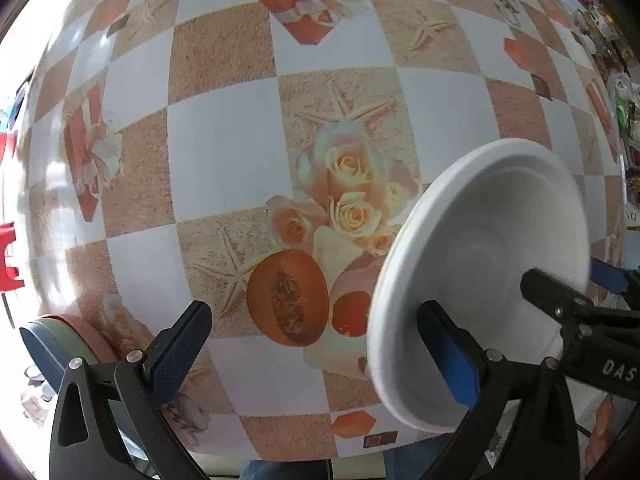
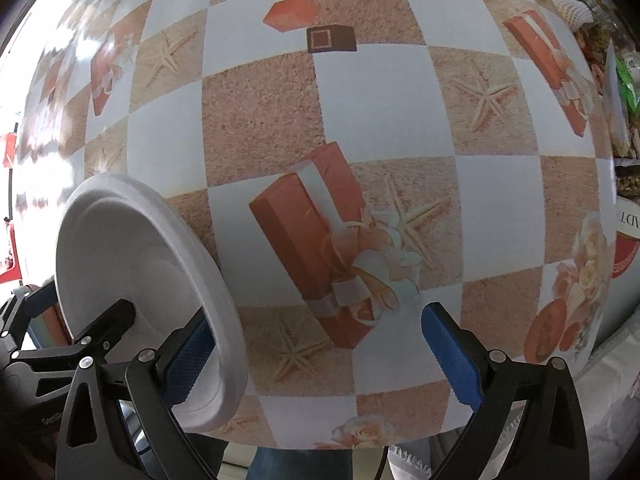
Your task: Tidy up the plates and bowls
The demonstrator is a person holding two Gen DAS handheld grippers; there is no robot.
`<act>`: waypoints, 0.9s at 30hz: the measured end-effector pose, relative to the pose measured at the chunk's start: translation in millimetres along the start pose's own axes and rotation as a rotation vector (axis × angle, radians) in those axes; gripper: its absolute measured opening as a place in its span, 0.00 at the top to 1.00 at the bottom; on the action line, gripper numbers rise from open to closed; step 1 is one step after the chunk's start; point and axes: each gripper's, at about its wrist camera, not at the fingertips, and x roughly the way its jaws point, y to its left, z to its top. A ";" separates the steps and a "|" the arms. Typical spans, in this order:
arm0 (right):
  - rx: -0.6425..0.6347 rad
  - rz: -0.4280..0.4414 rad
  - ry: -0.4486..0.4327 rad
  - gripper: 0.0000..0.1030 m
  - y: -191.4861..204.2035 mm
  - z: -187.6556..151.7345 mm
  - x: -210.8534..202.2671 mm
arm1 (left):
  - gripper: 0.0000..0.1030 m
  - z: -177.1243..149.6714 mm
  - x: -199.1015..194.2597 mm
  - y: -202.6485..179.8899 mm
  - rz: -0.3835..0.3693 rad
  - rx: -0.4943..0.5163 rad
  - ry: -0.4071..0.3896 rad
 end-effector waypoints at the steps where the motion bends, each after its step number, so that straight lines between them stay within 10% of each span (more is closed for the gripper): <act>1: -0.003 0.005 -0.002 0.01 1.2 0.9 1.1 | 0.00 0.5 1.6 0.9 -0.008 -0.008 -0.001; 21: -0.007 0.033 0.008 0.01 -1.2 17.7 10.4 | 0.02 16.9 9.2 4.0 -0.025 -0.055 0.002; 27: -0.063 0.078 -0.020 0.49 17.7 22.8 -2.4 | 0.43 20.1 -2.3 -19.6 -0.053 0.044 -0.021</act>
